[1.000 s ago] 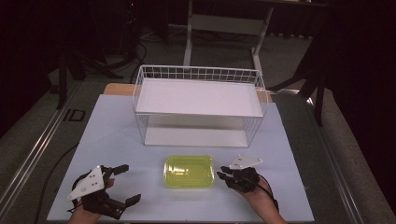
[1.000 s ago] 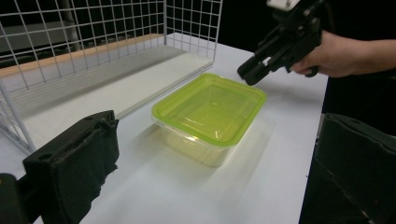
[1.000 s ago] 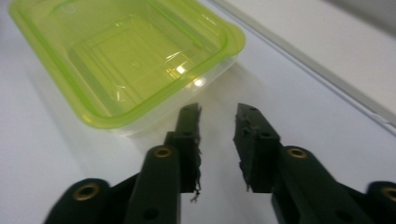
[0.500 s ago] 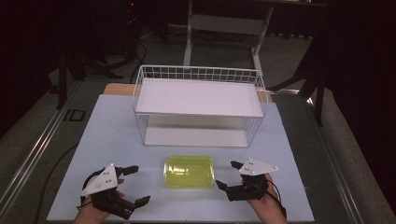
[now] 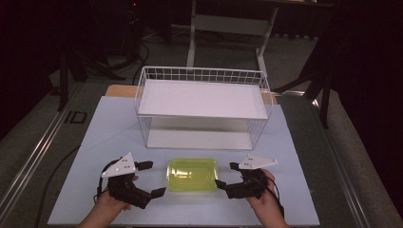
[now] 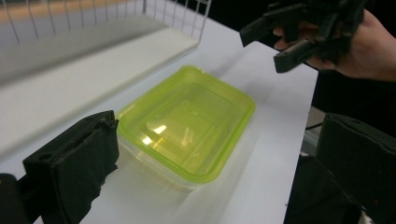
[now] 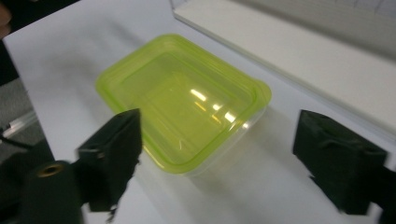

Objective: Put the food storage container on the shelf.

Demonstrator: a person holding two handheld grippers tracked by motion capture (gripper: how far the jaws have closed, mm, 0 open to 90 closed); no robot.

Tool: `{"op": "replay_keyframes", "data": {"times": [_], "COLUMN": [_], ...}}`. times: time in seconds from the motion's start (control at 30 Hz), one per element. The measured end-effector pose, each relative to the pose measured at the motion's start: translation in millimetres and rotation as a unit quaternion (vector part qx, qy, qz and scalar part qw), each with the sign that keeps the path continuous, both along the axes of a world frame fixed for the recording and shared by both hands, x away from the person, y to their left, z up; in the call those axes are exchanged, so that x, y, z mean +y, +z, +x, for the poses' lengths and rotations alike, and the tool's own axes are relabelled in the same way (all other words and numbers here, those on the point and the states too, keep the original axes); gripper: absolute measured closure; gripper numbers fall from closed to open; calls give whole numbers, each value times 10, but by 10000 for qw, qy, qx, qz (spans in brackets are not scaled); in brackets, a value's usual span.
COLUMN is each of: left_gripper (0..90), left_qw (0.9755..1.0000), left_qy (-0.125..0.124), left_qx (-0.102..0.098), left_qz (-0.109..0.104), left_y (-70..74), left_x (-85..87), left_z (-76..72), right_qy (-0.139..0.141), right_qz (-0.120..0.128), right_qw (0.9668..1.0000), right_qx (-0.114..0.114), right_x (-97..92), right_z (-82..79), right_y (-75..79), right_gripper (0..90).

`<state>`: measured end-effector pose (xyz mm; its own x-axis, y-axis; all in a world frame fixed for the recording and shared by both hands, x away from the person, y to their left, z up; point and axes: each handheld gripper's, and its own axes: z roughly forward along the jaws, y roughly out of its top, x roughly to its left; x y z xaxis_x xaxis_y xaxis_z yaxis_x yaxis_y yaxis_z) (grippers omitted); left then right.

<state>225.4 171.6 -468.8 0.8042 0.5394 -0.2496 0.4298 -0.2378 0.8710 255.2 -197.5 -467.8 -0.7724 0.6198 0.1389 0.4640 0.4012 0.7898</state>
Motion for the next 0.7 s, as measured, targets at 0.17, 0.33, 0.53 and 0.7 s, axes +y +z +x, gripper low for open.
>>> {"op": "replay_keyframes", "data": {"times": [0.17,0.33,0.53,0.7], "left_gripper": [3,4,5,189], "left_qw": [9975,9887,9775,9645], "left_qy": [270,470,630,983], "left_qx": [629,1358,1963,2353], "left_qz": [-194,-435,-446,-685], "left_y": [-113,-298,-432,-496], "left_x": [-55,-123,-211,-178], "left_z": [137,278,350,385], "right_qy": [-401,-552,-799,-993], "right_qz": [85,327,491,596], "right_qw": [9988,9937,9821,9712], "right_qx": [276,916,1634,2084], "right_x": [79,114,136,130], "right_z": [60,148,232,290], "right_y": [-52,-136,-277,-343], "right_gripper": [111,142,254,437]}}
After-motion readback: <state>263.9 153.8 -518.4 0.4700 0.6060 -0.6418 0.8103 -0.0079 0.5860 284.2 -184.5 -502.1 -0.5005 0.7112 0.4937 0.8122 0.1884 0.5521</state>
